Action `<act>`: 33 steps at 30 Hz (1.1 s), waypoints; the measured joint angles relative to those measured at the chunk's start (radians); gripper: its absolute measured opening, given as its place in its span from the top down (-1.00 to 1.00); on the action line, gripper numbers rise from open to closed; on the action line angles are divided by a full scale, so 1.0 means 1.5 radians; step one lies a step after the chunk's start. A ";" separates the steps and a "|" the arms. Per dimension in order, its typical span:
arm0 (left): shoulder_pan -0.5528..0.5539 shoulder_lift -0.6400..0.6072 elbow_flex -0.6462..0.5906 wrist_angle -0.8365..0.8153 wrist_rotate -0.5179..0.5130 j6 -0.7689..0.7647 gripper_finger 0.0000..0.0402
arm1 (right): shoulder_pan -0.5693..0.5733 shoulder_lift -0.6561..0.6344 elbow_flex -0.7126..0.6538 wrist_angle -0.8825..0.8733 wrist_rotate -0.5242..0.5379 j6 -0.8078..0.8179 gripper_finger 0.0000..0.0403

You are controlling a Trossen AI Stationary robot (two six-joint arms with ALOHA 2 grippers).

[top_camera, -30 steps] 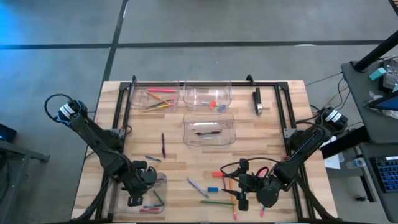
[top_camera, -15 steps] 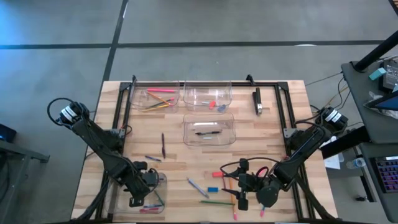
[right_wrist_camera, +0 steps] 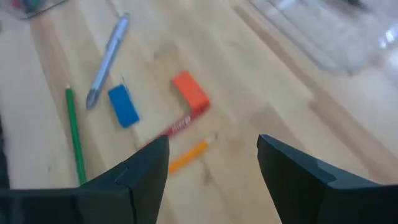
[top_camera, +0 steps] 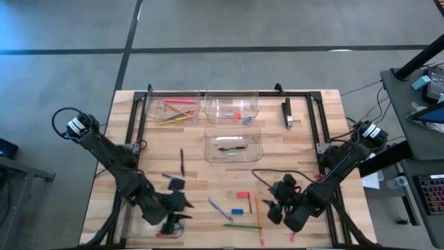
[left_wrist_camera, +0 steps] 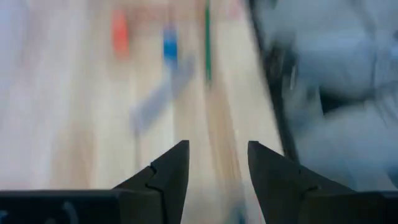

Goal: Sort crayons/erasers/pens/pencils in bins
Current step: Put the green pencil into the top left transparent bin

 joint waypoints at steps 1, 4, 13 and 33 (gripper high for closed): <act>0.002 0.000 0.000 0.049 -0.031 0.052 0.26 | 0.003 0.000 0.001 -0.018 -0.005 0.033 -0.16; 0.013 0.000 -0.003 0.214 -0.089 0.229 0.26 | 0.017 -0.006 0.002 -0.095 -0.015 0.114 -0.16; 0.122 0.016 -0.013 0.482 -0.166 0.404 0.26 | 0.028 0.018 -0.005 -0.256 -0.162 0.319 -0.16; 0.177 0.118 -0.018 0.638 -0.008 0.420 0.26 | 0.080 0.102 -0.001 0.276 -0.006 -0.220 -0.16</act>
